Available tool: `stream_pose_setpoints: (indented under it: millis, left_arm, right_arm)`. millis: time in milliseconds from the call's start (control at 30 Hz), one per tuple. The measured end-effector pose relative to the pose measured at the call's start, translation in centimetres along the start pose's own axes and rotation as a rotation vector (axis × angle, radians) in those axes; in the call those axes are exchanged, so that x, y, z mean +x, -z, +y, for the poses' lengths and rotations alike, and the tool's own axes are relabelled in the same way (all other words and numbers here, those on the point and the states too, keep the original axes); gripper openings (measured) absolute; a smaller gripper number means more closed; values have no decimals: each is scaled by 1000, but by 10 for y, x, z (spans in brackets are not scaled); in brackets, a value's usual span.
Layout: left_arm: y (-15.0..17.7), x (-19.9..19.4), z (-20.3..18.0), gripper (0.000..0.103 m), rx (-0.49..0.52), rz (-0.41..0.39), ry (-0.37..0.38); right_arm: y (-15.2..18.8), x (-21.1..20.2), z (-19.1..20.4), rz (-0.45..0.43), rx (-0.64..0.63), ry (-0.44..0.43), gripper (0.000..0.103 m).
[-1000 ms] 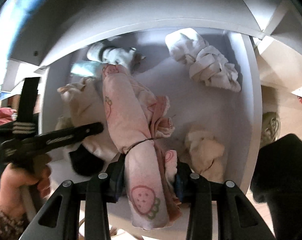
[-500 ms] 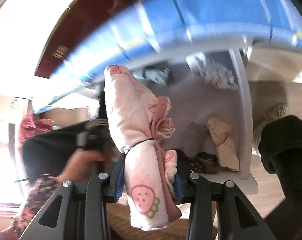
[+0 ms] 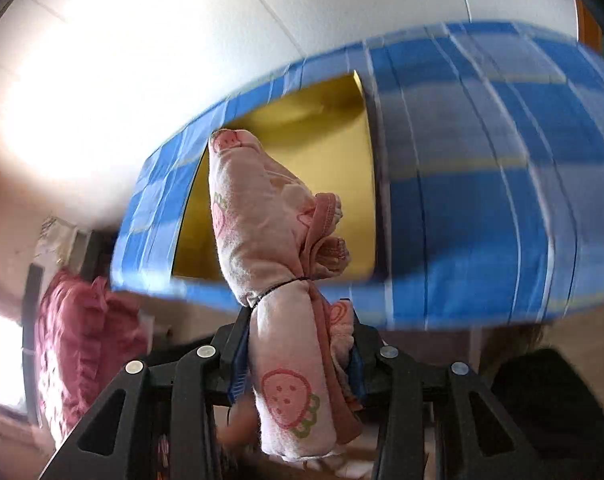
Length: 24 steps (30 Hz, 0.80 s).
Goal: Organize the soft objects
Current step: 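Lift the pink towel roll with the right tool while the left tool grasps the peach garment, then lower the pink towel roll into the gold tray and open the right tool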
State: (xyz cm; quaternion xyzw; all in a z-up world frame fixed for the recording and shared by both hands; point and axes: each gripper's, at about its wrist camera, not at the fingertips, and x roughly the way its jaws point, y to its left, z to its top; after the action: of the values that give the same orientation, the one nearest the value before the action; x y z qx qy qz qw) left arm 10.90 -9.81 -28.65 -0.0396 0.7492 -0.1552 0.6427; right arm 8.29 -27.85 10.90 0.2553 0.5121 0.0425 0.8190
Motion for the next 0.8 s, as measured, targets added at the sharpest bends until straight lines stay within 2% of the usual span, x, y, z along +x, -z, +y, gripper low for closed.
stream_pose_setpoints:
  millis: [133, 267, 467, 800]
  left_arm:
    - [2, 2, 2, 62, -1, 6, 1]
    - [3, 3, 2, 62, -4, 10, 1]
    - [2, 2, 1, 62, 0, 13, -9]
    - [1, 4, -6, 62, -3, 19, -13]
  right_arm:
    - [-47, 28, 17, -8, 26, 96, 39]
    - [-76, 59, 27, 0, 40, 201, 39]
    - [-99, 103, 26, 3, 80, 319, 39]
    - [-119, 136, 16, -21, 93, 510, 41]
